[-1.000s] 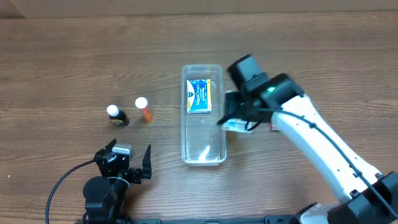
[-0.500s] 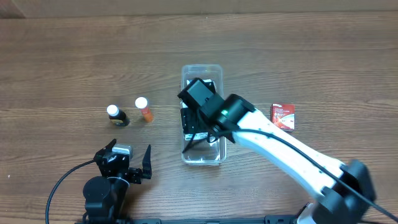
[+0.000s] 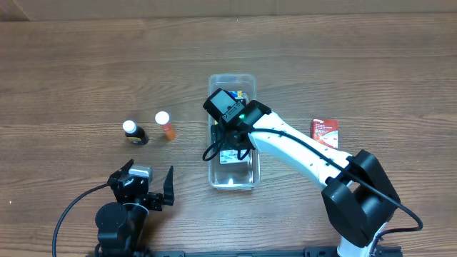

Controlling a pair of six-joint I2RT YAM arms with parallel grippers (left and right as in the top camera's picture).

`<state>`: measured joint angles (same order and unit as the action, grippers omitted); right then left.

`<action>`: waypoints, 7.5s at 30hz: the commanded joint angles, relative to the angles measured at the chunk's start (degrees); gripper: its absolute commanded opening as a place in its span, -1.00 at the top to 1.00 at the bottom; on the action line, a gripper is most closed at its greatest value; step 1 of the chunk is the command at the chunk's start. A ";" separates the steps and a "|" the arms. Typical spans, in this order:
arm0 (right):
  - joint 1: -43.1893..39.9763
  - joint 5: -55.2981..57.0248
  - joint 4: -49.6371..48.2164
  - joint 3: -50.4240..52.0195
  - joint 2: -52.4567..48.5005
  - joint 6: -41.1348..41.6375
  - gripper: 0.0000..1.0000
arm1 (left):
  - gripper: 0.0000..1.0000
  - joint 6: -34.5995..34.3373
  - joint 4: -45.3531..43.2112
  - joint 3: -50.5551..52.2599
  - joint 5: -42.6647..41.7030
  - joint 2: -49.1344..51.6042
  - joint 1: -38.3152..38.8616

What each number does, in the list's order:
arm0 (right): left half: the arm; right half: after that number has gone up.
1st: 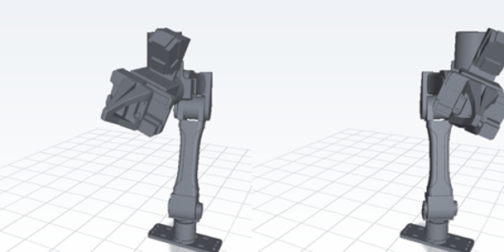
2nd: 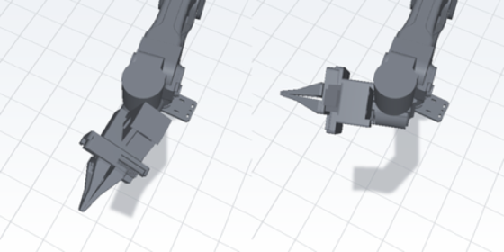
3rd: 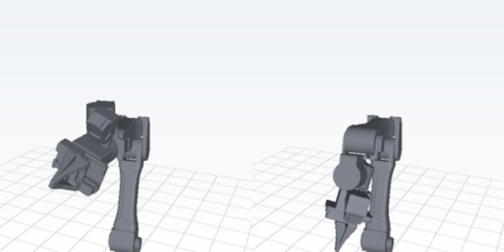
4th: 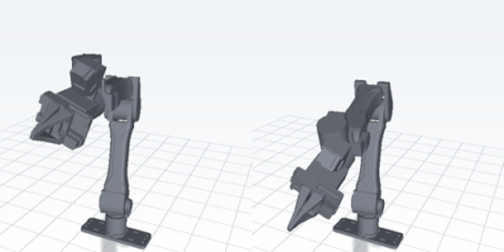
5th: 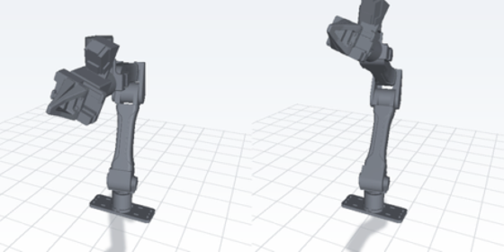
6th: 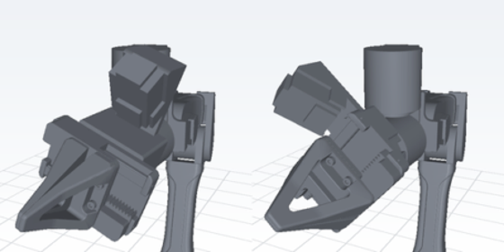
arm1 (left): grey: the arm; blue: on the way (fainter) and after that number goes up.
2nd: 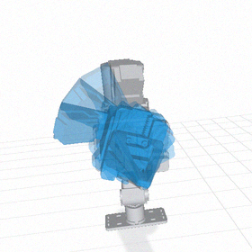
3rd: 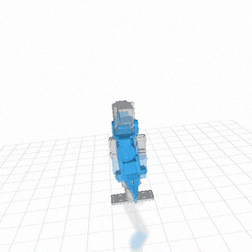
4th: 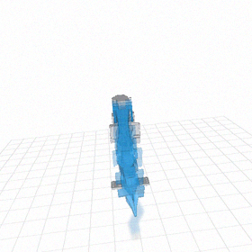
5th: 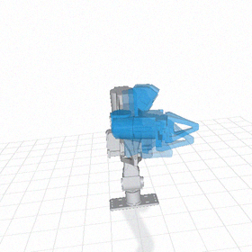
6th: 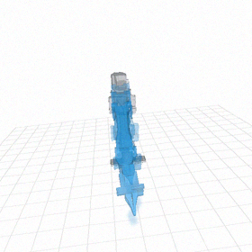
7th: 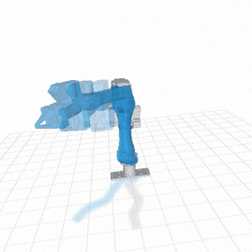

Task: Pack container

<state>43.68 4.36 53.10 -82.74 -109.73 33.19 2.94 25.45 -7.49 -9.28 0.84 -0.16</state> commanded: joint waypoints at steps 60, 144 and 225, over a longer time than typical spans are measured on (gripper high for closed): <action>-42.36 -3.30 -2.56 14.75 5.99 -17.09 -1.00 | -1.00 -0.79 -0.22 0.22 -0.66 -0.52 -0.57; -8.81 -1.42 -15.28 -6.47 8.44 -10.71 -0.82 | -1.00 -0.79 -0.22 0.22 -0.66 -0.52 -0.57; -55.87 -12.61 12.17 -6.49 25.70 -2.93 -1.00 | -0.37 -11.43 25.57 -62.93 3.23 96.61 -11.06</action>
<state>-12.01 -7.73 65.56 -88.82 -83.96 30.00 -10.52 51.46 -69.28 -6.87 97.43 -11.35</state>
